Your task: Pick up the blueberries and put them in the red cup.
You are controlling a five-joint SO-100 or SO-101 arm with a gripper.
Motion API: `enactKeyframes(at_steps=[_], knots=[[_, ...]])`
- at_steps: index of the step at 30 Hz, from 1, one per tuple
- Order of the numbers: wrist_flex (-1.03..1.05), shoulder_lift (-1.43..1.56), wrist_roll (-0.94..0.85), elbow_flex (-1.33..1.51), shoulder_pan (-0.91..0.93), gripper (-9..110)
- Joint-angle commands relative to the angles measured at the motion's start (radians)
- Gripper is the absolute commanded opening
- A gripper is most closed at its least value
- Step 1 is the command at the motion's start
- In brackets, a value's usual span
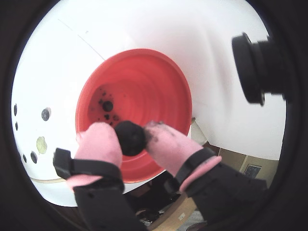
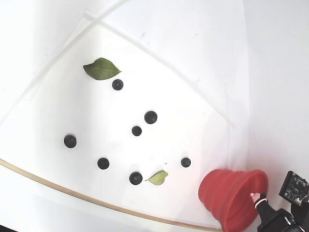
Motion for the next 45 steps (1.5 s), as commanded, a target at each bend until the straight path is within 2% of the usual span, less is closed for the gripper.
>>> enactKeyframes(at_steps=[1,13,19,45], knots=[[0.003,0.112,-0.011,-0.009,0.04,11],[0.012,0.098,-0.037,0.003,0.12,12],[0.025,0.103,-0.032,0.009,0.133,17],[0.072,0.221,0.069,0.051,-0.025,17]])
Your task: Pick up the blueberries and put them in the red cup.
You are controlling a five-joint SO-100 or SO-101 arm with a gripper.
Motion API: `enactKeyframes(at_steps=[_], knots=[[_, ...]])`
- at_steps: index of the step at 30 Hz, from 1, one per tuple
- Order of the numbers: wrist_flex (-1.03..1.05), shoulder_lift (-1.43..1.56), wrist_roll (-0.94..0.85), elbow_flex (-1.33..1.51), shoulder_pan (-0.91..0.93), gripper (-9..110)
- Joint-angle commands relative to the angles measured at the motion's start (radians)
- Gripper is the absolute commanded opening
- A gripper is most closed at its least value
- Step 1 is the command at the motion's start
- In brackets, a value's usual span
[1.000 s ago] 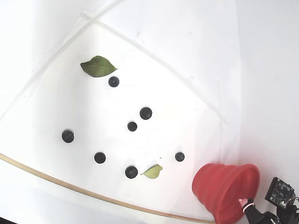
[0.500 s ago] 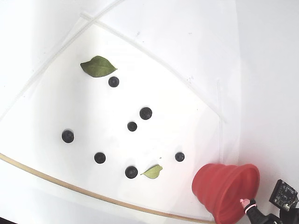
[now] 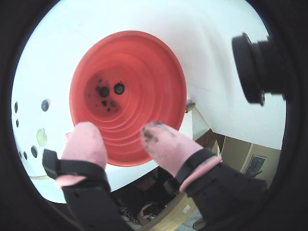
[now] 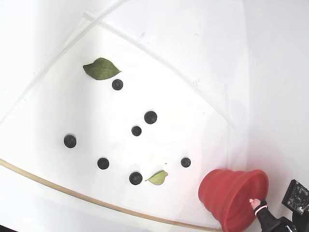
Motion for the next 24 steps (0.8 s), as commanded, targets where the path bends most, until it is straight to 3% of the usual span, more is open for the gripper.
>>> enactKeyframes(at_steps=[1,24], knots=[[0.0,0.095,0.017,-0.009,-0.02,17],[-0.124,-0.057,0.048,0.026,-0.106,17]])
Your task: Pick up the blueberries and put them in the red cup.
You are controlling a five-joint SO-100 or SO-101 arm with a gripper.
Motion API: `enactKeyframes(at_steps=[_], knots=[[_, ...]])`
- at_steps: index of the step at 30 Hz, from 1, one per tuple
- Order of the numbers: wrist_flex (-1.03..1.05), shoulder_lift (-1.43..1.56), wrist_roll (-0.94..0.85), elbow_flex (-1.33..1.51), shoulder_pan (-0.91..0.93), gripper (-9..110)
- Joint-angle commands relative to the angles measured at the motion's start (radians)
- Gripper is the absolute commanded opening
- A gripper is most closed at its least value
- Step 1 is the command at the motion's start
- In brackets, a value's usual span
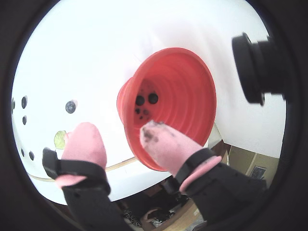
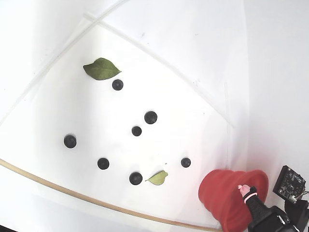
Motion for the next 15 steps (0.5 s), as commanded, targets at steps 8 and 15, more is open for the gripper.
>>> enactKeyframes(at_steps=[8,15], knots=[[-0.072,-0.061,0.029,-0.023,-0.025,17],[-0.12,-0.11,0.037,-0.014,-0.048,17]])
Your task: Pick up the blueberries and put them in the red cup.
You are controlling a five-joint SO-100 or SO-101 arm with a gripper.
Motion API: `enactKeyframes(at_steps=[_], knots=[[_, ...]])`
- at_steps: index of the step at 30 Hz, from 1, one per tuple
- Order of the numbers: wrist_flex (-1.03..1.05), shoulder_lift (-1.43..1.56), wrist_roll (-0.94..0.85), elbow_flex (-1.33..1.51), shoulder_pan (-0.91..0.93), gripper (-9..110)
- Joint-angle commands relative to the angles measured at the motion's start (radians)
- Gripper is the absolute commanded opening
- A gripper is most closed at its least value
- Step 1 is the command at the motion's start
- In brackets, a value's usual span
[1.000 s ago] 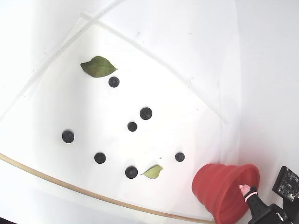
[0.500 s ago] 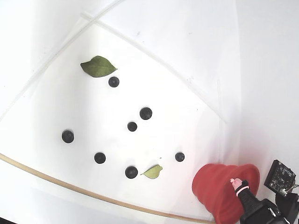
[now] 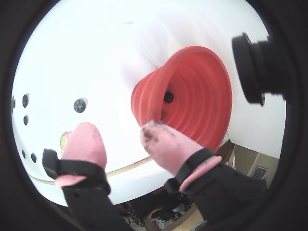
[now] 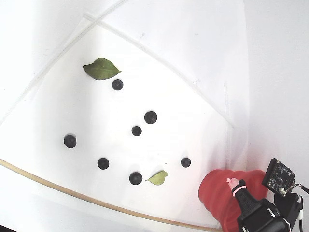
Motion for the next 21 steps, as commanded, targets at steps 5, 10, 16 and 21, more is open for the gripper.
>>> enactKeyframes(at_steps=[5,10,16,21], knots=[[-0.074,-0.044,0.0,-0.014,-0.017,17],[-0.109,-0.101,-0.002,-0.025,-0.021,17],[-0.16,-0.164,-0.008,-0.028,-0.029,18],[-0.199,-0.21,-0.009,-0.032,-0.034,18]])
